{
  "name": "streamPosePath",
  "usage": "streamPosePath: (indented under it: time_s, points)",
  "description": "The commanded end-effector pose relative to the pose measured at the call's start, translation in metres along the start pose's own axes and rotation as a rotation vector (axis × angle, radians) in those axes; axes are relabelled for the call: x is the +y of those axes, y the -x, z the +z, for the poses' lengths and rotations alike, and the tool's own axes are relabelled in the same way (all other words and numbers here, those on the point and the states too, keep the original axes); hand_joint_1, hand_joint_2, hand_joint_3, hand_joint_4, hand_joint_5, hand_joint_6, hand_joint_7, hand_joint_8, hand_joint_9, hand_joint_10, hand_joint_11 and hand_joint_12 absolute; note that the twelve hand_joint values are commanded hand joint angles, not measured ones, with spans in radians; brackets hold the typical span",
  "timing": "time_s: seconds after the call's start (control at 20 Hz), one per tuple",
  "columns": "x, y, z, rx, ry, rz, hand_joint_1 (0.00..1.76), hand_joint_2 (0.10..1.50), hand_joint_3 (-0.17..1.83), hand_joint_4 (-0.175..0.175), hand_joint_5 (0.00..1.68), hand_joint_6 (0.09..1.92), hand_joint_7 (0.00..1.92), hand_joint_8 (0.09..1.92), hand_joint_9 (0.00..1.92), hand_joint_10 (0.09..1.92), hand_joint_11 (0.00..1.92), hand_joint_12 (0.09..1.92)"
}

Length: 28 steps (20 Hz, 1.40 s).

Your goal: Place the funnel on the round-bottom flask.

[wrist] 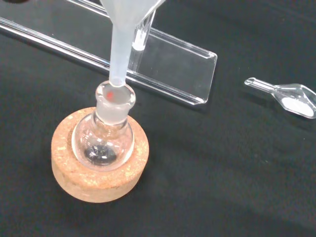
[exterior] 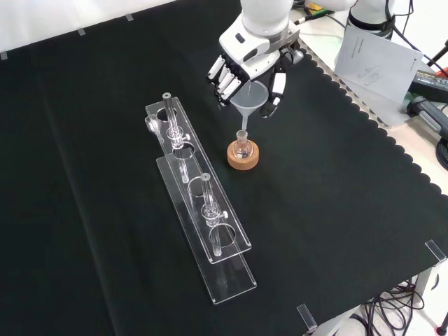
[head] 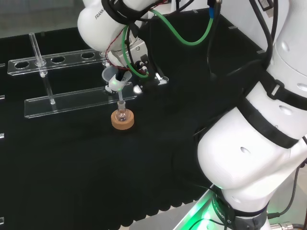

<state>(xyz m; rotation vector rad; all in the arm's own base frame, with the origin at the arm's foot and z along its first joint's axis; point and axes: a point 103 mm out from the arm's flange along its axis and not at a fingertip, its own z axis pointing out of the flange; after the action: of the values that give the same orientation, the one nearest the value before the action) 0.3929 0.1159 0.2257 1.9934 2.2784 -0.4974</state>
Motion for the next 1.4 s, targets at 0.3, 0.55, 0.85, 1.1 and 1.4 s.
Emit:
streamPosePath:
  time_s: [0.3, 0.55, 0.85, 1.1, 1.4]
  points:
    - [0.001, 0.002, 0.007, 0.028, 0.001, -0.001, 0.67, 0.81, 0.49, -0.087, 0.64, 0.76, 0.76, 0.91, 1.03, 0.76, 0.65, 1.24]
    - [0.003, -0.001, 0.008, 0.012, 0.001, -0.004, 0.67, 0.81, 0.49, -0.088, 0.64, 0.77, 0.76, 0.91, 1.03, 0.76, 0.65, 1.24]
    - [0.006, -0.004, 0.013, 0.007, -0.006, -0.010, 0.67, 0.81, 0.50, -0.090, 0.64, 0.77, 0.76, 0.91, 1.03, 0.76, 0.65, 1.24]
    - [0.009, -0.009, 0.018, 0.005, -0.015, -0.002, 0.68, 0.81, 0.50, -0.091, 0.64, 0.77, 0.76, 0.91, 1.03, 0.76, 0.65, 1.24]
    - [0.007, 0.002, 0.026, 0.017, -0.014, -0.013, 0.68, 0.81, 0.50, -0.092, 0.64, 0.77, 0.76, 0.91, 1.03, 0.76, 0.65, 1.24]
